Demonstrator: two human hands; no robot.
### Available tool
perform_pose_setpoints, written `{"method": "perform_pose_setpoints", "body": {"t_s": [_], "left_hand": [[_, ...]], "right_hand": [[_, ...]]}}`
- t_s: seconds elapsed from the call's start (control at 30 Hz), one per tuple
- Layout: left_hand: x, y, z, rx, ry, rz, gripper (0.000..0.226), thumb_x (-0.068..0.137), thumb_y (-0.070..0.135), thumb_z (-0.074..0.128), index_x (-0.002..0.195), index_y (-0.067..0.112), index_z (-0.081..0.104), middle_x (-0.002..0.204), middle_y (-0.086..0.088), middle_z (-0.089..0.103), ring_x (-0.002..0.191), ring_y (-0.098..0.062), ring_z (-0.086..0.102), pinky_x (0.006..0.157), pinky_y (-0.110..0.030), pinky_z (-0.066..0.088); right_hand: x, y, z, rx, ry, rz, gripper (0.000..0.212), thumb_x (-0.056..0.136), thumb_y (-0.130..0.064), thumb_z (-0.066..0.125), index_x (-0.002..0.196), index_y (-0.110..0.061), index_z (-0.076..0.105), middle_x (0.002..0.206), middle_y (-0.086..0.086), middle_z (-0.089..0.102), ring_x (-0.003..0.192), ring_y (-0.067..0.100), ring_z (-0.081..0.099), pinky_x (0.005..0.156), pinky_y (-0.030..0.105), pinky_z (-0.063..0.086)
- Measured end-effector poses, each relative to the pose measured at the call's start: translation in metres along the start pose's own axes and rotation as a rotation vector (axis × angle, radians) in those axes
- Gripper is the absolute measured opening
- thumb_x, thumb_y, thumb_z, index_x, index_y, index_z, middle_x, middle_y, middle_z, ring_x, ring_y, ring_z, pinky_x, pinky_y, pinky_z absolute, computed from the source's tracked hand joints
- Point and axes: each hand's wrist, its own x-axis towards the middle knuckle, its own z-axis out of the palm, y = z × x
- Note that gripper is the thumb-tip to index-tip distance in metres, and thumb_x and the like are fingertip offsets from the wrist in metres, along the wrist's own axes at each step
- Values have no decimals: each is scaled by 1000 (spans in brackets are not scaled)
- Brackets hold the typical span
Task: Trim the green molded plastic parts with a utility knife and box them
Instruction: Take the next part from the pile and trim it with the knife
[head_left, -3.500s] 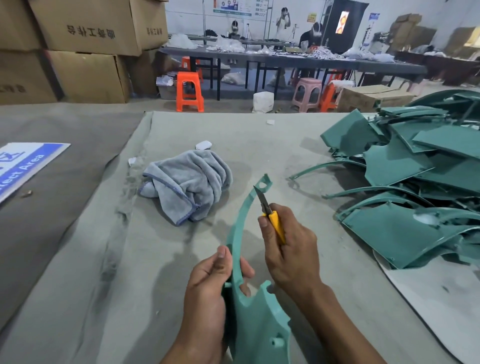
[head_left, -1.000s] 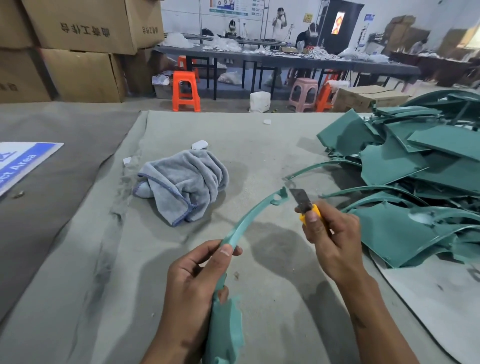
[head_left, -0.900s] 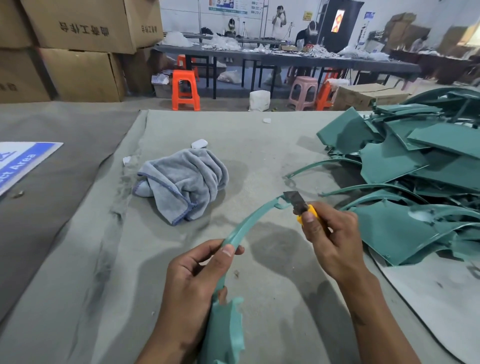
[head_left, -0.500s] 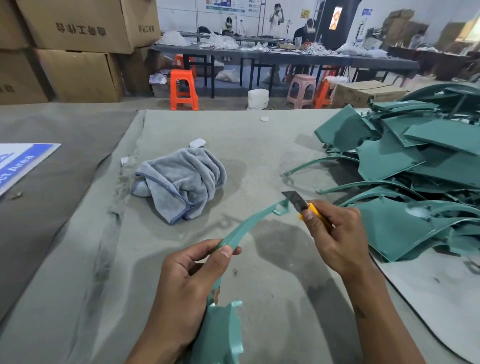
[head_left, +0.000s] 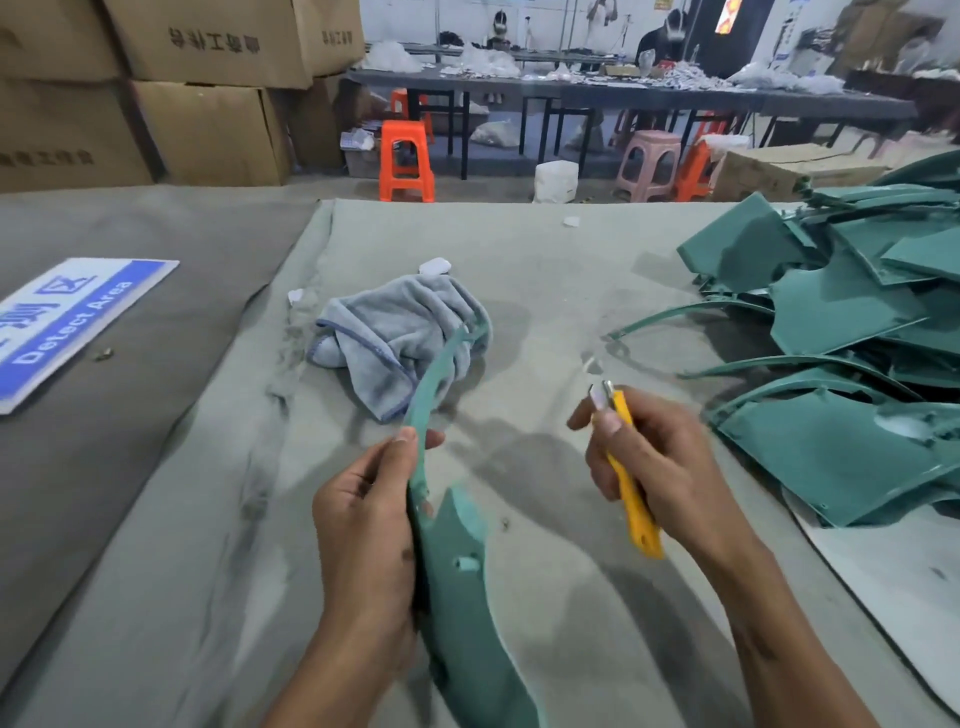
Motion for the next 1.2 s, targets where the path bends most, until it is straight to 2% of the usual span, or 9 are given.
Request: {"method": "perform_pose_setpoints", "body": {"t_s": [0.13,0.3,0.47,0.6,0.73,0.83,0.97,1.07,1.2], "left_hand": [[11,0,-5,-71,196,86,22,93,37,66,90,22,81,69,-2,60,67,-21,50,67,-38,44],[15,4,-10,-102,299,268,28,93,41,68,70,26,70,60,7,49,57,-13,41,51,-26,39],[22,-3,-14,-61,268,343,41,90,56,67,75,17,71,66,9,58,63,-10,48,58,-27,45],[21,-5,-10,-89,-12,218,63,74,70,75,108,17,78,103,-6,78,91,-21,70,82,-42,59],[8,-8,-2,98,-283,209,75,79,39,74,147,20,52,111,5,77,95,-16,75,64,-35,62],[-1,-14,-2,402,-414,363,94,79,22,72,159,40,25,155,19,44,140,-14,49,98,-44,55],[-7,-22,1,424,-712,416,106,84,26,78,162,39,7,170,18,8,158,-16,6,120,-52,34],[-8,-26,3,295,-757,294,108,81,3,72,164,23,7,164,-2,34,152,-31,30,115,-49,42],[-8,-24,5,112,-682,163,59,82,-4,65,138,4,48,106,-4,74,106,-24,71,83,-31,57]], "right_hand": [[-12,-11,44,440,-639,240,67,77,-66,82,97,-3,71,59,14,45,50,20,40,43,32,30],[-18,-24,69,489,-772,245,92,66,-55,95,117,12,58,73,43,43,59,50,42,51,59,34],[-19,-32,58,259,-535,60,20,71,-21,79,74,-16,61,59,0,43,50,14,37,49,22,33],[-10,-25,55,408,-86,172,20,50,-20,82,56,-18,63,51,3,53,42,12,49,46,18,42],[-3,-14,49,406,401,155,19,72,-11,78,62,-23,68,60,0,63,56,16,62,57,31,54],[-4,-12,54,59,622,-63,27,85,-15,75,65,-19,58,54,-14,51,50,0,45,51,18,43],[-13,-16,77,-46,584,-226,26,86,-25,73,72,-17,54,52,-13,49,44,-3,42,47,9,37],[-18,-16,87,-111,380,-290,24,88,-37,77,78,-20,65,58,-8,59,46,-4,50,49,9,42],[-19,-17,90,-59,149,-183,49,87,-64,73,93,-15,75,63,-1,67,52,19,63,51,36,56]]}}
